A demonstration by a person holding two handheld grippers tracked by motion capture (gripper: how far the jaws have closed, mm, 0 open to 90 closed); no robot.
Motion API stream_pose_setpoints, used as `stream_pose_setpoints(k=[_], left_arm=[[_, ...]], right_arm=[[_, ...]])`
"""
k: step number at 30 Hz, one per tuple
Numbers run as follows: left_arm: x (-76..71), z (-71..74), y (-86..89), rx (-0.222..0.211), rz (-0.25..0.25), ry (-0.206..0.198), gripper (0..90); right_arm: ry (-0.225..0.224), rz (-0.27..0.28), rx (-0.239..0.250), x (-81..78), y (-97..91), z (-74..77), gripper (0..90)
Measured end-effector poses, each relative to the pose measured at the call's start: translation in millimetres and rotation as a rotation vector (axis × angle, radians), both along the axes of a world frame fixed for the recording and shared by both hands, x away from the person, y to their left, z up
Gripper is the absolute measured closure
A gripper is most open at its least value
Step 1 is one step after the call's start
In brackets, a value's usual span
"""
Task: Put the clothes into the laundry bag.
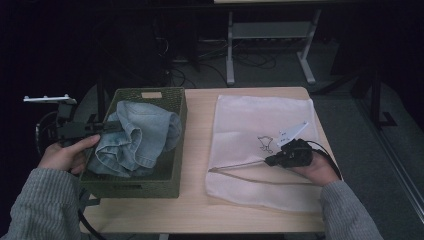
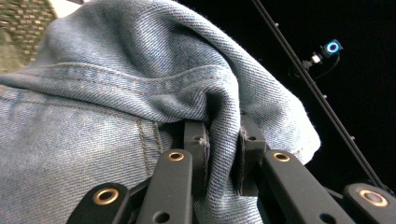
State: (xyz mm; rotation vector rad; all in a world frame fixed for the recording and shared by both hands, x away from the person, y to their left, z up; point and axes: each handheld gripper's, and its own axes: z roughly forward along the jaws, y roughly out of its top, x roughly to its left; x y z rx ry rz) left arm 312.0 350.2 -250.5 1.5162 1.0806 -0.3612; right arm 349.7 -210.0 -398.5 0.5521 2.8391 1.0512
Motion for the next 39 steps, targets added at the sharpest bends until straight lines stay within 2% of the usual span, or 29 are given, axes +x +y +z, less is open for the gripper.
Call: stream_pose_setpoints(k=[4,12,16,25,32,39], left_arm=[[0.4,3.8,-11.4,-0.037,-0.029,-0.022,78.7],[1.7,11.4,-28.7,-0.043,-0.072,-0.032,78.9],[3.1,12.7,-37.3,-0.081,-0.103,-0.04,78.9],[2.8,9.8,-78.1,-0.076,-0.191,-0.045,78.9],[0.5,18.6,-105.3,-0.074,-0.255,-0.067,79.0],[-3.8,14.1,-122.4,-0.108,-0.297,-0.074,79.0]], right_arm=[[-0.004,-0.002,0.013,2.3,0.4,4.2,87.8],[-0.008,-0.005,0.033,4.2,-1.9,12.7,87.8],[-0.012,-0.007,0.035,4.5,-3.5,17.7,87.8],[-0.017,-0.012,0.041,4.9,-5.8,25.5,87.8],[-0.025,-0.014,0.042,7.8,-6.4,37.6,87.8],[-0.026,-0.027,0.048,9.4,-8.0,42.2,87.8]])
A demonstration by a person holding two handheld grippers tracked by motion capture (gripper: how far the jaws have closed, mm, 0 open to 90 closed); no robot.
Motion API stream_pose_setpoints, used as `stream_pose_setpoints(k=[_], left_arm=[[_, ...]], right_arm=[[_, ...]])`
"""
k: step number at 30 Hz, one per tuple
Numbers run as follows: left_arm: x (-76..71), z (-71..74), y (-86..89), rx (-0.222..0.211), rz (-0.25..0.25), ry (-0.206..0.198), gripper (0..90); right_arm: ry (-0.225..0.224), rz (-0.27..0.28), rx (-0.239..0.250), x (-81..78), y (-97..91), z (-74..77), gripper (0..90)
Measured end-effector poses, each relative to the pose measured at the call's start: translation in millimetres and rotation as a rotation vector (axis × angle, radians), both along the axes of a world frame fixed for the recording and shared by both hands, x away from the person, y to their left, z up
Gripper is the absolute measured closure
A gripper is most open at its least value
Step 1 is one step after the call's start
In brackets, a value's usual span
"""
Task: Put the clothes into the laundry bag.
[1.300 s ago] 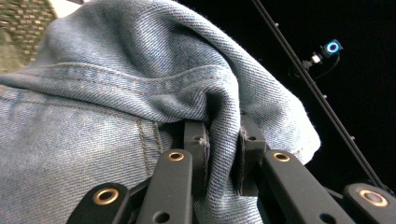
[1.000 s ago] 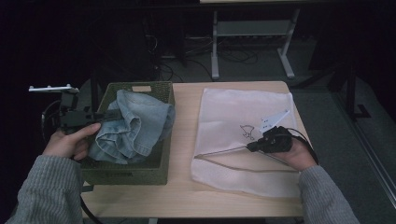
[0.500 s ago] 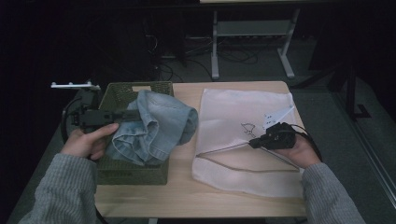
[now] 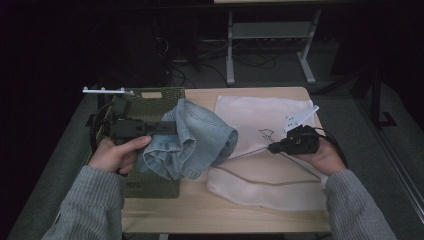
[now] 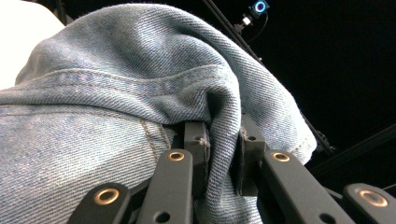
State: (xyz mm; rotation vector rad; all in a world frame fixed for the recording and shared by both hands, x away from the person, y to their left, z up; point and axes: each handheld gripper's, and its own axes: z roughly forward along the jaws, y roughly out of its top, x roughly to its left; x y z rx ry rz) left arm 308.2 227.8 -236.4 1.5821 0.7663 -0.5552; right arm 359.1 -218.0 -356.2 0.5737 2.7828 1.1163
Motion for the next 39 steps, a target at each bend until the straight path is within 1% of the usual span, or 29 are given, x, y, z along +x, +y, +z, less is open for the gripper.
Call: stream_pose_setpoints(k=[5,8,10,11,13,16,19,23,24,26,28,32,33,35,36,39], left_arm=[[-3.1,0.9,-13.9,0.01,-0.034,-0.006,79.0],[-4.3,3.2,-22.7,0.004,-0.057,-0.013,79.0],[-4.5,4.4,-27.4,0.018,-0.062,-0.018,79.0],[-4.2,3.8,-29.0,0.018,-0.067,-0.018,79.0],[-4.4,1.9,-33.3,0.003,-0.076,-0.011,79.0],[-5.1,-3.0,-42.2,0.001,-0.101,-0.007,79.0],[-6.0,-9.3,-55.6,0.002,-0.129,-0.001,79.0],[-7.2,-15.3,-74.1,0.004,-0.179,0.0,79.0],[-7.6,-15.8,-77.4,0.006,-0.192,-0.006,79.0],[-9.2,-17.4,-83.5,-0.006,-0.208,-0.003,79.0],[-11.2,-20.4,-90.0,-0.006,-0.228,-0.007,79.0],[-13.3,-29.8,-106.4,-0.01,-0.265,0.007,79.0],[-13.6,-32.8,-111.5,-0.011,-0.275,0.012,79.0],[-13.5,-37.4,-121.3,0.002,-0.299,0.012,79.0],[-13.0,-39.9,-125.9,0.004,-0.307,0.019,79.0],[-11.6,-48.6,-139.2,0.001,-0.331,0.029,79.0]], right_arm=[[0.005,0.0,-0.004,3.0,1.2,1.6,87.8],[0.006,0.003,0.006,4.0,1.3,2.7,87.8],[0.007,0.003,0.005,4.1,1.4,2.7,87.8],[0.008,0.003,0.004,4.0,1.3,2.7,87.8],[0.008,0.005,0.006,3.8,0.5,3.2,87.8],[0.01,0.005,0.009,3.8,-0.7,4.4,87.8],[0.011,0.015,-0.005,4.2,0.0,6.8,87.8],[0.0,0.019,-0.008,4.6,1.0,14.2,87.8],[-0.001,0.019,-0.007,4.5,1.0,16.0,87.7],[-0.002,0.014,-0.017,4.8,0.9,19.9,87.8],[-0.005,0.007,-0.015,6.1,0.3,23.4,87.8],[-0.005,-0.006,-0.01,7.9,0.9,27.1,87.7],[-0.006,-0.005,-0.015,7.7,1.7,27.8,87.7],[-0.014,-0.004,-0.021,6.8,4.0,29.5,87.7],[-0.022,-0.002,-0.022,6.4,4.9,30.6,87.7],[-0.026,-0.003,-0.014,5.4,6.6,35.2,87.7]])
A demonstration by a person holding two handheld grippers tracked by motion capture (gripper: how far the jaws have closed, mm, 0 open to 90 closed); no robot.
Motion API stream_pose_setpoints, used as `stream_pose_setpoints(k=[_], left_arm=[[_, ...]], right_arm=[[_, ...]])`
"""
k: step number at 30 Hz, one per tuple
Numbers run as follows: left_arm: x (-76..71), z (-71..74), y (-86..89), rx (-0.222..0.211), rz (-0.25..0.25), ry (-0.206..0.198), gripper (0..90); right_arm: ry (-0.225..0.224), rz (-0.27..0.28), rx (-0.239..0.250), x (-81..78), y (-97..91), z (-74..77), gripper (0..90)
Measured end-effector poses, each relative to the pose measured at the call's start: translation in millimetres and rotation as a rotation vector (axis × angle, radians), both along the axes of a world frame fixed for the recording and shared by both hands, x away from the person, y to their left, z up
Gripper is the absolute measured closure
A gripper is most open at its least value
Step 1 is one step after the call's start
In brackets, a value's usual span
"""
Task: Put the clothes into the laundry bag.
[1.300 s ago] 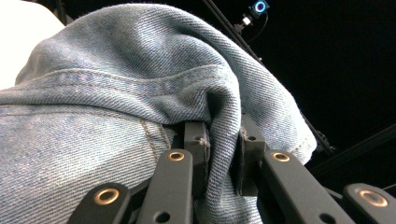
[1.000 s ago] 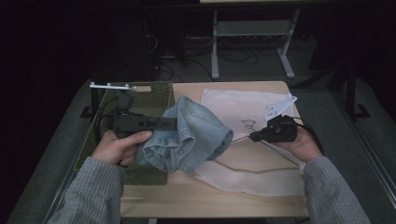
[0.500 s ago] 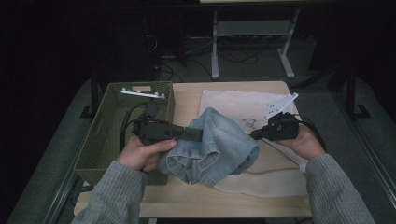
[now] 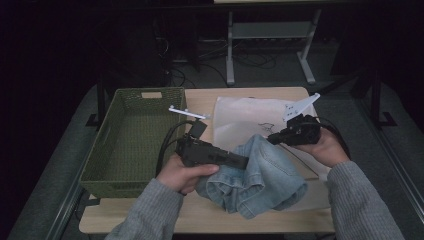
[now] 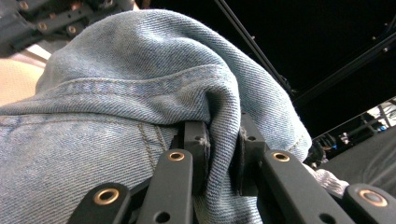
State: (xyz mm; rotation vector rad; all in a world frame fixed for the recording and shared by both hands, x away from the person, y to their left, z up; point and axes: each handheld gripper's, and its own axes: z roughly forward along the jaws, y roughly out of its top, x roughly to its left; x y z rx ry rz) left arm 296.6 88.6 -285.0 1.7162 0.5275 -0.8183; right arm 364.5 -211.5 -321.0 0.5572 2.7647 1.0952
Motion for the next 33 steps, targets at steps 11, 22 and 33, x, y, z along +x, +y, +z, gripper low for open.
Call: stream_pose_setpoints(k=[11,22,33], left_arm=[[8.2,-28.8,-42.3,-0.007,-0.05,0.043,79.0],[27.6,-73.7,-41.4,0.004,0.055,0.111,78.9],[33.7,-101.6,-25.2,0.111,0.167,0.124,78.8]], right_arm=[[-0.005,0.001,0.001,-0.3,0.6,5.3,87.7],[-0.005,0.003,0.015,-0.9,-1.0,3.3,87.6],[0.002,0.007,0.007,-2.1,1.2,-1.8,87.6]])
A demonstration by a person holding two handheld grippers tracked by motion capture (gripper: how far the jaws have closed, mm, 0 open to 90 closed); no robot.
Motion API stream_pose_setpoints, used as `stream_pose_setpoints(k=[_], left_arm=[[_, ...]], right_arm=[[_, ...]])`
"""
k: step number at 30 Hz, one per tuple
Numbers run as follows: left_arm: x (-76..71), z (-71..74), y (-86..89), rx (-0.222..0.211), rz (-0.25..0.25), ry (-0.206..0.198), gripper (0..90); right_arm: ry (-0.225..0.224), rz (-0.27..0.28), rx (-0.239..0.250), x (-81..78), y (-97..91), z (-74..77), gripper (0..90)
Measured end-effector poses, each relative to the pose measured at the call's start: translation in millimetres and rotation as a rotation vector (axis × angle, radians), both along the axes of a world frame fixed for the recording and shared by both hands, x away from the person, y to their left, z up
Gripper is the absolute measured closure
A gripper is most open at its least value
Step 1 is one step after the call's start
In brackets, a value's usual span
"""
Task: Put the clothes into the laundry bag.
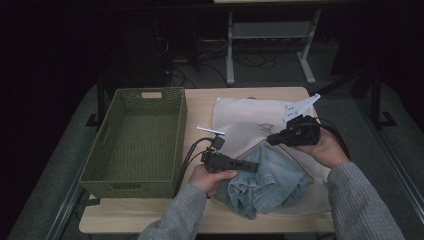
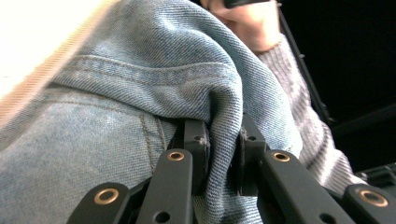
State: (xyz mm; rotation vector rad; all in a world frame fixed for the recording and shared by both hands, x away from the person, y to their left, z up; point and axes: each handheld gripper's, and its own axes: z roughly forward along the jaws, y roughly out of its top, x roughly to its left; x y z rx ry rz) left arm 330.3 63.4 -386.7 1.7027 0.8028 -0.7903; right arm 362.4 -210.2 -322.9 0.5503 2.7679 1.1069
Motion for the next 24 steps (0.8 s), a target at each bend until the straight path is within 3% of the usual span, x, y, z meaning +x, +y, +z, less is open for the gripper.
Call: stream_pose_setpoints(k=[5,12,19,24], left_arm=[[2.5,-1.6,4.8,0.017,0.047,-0.001,78.8],[3.0,-7.1,-2.4,0.045,0.064,0.008,78.7],[6.9,-15.1,-8.1,0.118,0.169,0.021,77.8],[7.3,-18.0,-8.6,0.188,0.213,0.013,76.0]], right_arm=[[-0.003,0.005,0.001,0.0,2.3,1.8,87.6],[-0.008,0.017,0.017,-1.4,5.7,8.2,87.6],[-0.006,0.021,0.01,-2.4,7.1,6.0,87.6],[0.003,0.02,0.01,-1.7,6.0,0.4,87.6]])
